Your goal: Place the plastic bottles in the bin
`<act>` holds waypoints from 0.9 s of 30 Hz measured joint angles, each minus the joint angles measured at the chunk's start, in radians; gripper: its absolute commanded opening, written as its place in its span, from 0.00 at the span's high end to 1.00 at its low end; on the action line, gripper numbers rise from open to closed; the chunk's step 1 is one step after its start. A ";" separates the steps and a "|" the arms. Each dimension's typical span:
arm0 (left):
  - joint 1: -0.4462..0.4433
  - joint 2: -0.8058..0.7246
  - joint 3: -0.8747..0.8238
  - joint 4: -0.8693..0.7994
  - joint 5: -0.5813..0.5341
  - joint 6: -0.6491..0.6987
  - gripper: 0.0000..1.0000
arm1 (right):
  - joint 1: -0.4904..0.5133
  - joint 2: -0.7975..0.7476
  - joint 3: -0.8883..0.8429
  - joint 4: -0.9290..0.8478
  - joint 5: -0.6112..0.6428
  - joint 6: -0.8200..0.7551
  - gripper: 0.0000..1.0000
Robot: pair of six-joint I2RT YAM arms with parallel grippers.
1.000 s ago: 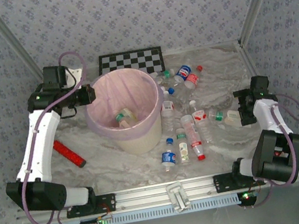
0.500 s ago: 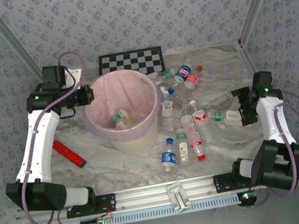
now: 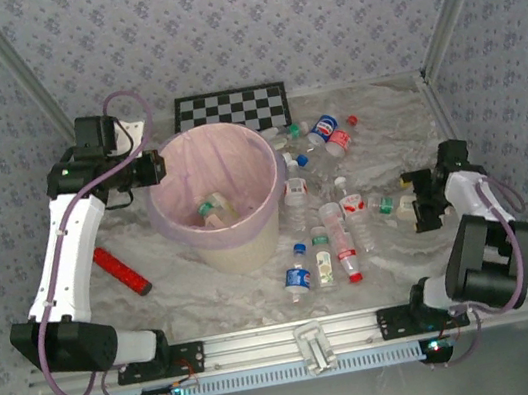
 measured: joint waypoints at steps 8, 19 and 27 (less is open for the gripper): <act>0.000 -0.004 -0.011 0.018 -0.003 0.001 1.00 | -0.010 0.147 0.026 0.072 -0.018 -0.058 0.10; 0.000 -0.021 -0.034 0.041 -0.008 0.013 1.00 | -0.018 0.101 0.072 0.048 -0.020 -0.199 0.37; 0.000 -0.040 -0.064 0.079 -0.006 0.020 1.00 | -0.052 -0.006 0.218 -0.036 -0.063 -0.290 0.49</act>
